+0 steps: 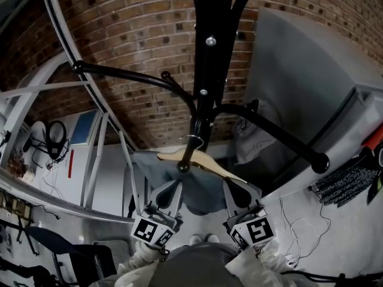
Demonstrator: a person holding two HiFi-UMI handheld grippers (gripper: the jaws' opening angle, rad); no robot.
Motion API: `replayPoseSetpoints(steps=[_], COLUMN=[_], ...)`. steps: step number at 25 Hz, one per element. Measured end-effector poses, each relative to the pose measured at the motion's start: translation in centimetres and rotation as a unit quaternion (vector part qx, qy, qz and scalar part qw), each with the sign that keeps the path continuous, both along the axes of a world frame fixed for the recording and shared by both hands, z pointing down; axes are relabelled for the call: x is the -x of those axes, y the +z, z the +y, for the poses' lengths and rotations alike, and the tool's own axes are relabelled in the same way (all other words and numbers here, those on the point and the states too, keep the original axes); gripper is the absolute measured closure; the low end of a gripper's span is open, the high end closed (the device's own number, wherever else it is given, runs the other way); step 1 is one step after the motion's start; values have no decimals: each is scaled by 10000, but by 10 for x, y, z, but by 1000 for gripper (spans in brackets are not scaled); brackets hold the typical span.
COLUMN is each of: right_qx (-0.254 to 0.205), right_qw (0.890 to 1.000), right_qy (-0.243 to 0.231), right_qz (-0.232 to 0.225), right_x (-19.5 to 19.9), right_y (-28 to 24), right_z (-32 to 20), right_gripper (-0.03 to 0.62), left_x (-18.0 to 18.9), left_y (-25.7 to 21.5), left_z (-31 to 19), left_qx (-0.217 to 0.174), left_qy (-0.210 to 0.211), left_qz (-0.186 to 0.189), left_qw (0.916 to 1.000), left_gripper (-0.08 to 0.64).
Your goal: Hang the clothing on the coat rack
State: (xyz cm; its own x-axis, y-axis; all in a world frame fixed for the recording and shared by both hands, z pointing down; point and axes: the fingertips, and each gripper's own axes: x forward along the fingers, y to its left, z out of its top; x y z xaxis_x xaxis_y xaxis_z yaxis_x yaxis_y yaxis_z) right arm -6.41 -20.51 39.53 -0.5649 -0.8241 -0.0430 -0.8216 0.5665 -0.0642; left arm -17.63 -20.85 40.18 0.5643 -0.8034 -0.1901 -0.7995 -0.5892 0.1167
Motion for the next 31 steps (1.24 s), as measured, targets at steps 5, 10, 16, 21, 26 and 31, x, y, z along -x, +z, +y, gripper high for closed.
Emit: replayPoseSetpoints(steps=[5, 10, 16, 21, 26, 31], right_qx=[-6, 179, 133, 239, 280, 297], right_qw=[9998, 9994, 9994, 9992, 9991, 9991], right_qy=[-173, -263, -291, -263, -248, -252], right_qz=[-43, -167, -107, -167, -179, -164], right_x=[7, 12, 12, 10, 11, 12], right_y=[0, 2, 4, 4, 3, 3], right_z=[0, 2, -1, 0, 2, 4], right_gripper=[569, 569, 569, 569, 569, 569], left_x=[3, 6, 7, 11, 10, 10], left_y=[2, -18, -23, -24, -25, -18], left_z=[3, 4, 4, 3, 4, 6], left_qx=[-58, -300, -265, -243, -319, -211], left_qy=[-198, -529, -591, -636, -655, -603], left_qz=[-389, -484, -517, -411, -487, -459], left_qw=[9990, 9970, 9966, 9968, 9962, 9969], left_gripper=[552, 552, 552, 552, 552, 552])
